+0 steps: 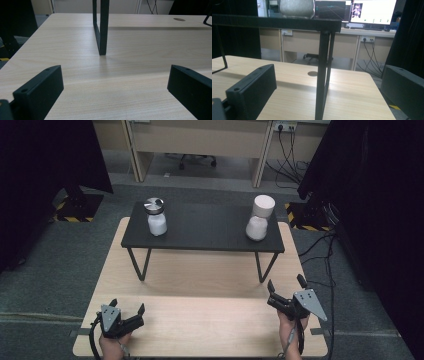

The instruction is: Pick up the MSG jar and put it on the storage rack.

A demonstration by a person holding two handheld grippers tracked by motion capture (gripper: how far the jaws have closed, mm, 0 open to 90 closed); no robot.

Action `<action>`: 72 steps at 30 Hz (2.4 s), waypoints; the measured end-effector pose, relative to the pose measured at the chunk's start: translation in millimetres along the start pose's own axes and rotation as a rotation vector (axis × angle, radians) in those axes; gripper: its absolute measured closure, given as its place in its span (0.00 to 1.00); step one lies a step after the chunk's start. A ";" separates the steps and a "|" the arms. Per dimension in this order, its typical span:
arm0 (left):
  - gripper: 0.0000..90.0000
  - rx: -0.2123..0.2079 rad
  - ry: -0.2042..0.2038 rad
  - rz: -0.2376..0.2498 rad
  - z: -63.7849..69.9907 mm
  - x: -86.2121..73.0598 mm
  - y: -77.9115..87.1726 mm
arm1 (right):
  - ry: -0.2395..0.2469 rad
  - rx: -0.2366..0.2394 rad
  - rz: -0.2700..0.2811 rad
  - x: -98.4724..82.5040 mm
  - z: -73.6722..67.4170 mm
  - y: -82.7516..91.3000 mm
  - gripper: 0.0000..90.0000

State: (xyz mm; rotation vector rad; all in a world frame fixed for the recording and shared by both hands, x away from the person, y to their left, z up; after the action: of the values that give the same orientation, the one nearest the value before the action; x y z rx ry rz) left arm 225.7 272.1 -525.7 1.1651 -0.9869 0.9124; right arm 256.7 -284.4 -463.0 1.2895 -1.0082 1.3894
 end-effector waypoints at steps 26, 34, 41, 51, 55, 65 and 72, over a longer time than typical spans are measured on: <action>0.00 0.006 -0.053 -0.034 6.3 2.3 -4.3 | -0.023 -0.057 -0.033 -51.5 -4.7 24.5 0.00; 0.00 0.013 -0.058 -0.039 7.3 2.7 -4.8 | -0.042 -0.068 -0.054 -65.1 -1.8 27.2 0.00; 0.00 0.015 -0.062 -0.044 8.0 2.9 -5.3 | -0.046 -0.070 -0.072 -74.0 -1.9 27.7 0.00; 0.00 0.020 -0.070 -0.050 9.4 3.2 -6.1 | -0.050 -0.060 -0.078 -79.6 0.0 26.1 0.00; 0.00 0.024 -0.075 -0.052 10.2 3.2 -6.4 | -0.063 -0.060 -0.091 -80.8 1.5 26.5 0.00; 0.00 0.022 -0.098 -0.034 11.9 1.0 -5.6 | -0.030 -0.059 -0.093 -82.3 -1.5 28.7 0.00; 0.00 0.016 -0.106 -0.039 12.1 1.1 -5.8 | -0.017 -0.060 -0.097 -82.2 -2.6 29.3 0.00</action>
State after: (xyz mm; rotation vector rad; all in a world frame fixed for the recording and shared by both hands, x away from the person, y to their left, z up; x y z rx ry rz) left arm 229.8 259.3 -525.0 1.2525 -1.0400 0.8361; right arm 226.5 -296.6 -544.0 1.2914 -0.9791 1.2680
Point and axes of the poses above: each handheld gripper's, and its own axes: y roughly backward along the jaws, x roughly out of its top, z roughly to its right, the point moved 6 cm from there along -y, roughly forward along the jaws, and after that the axes turned 3 degrees about y, right-handed, at the moved point
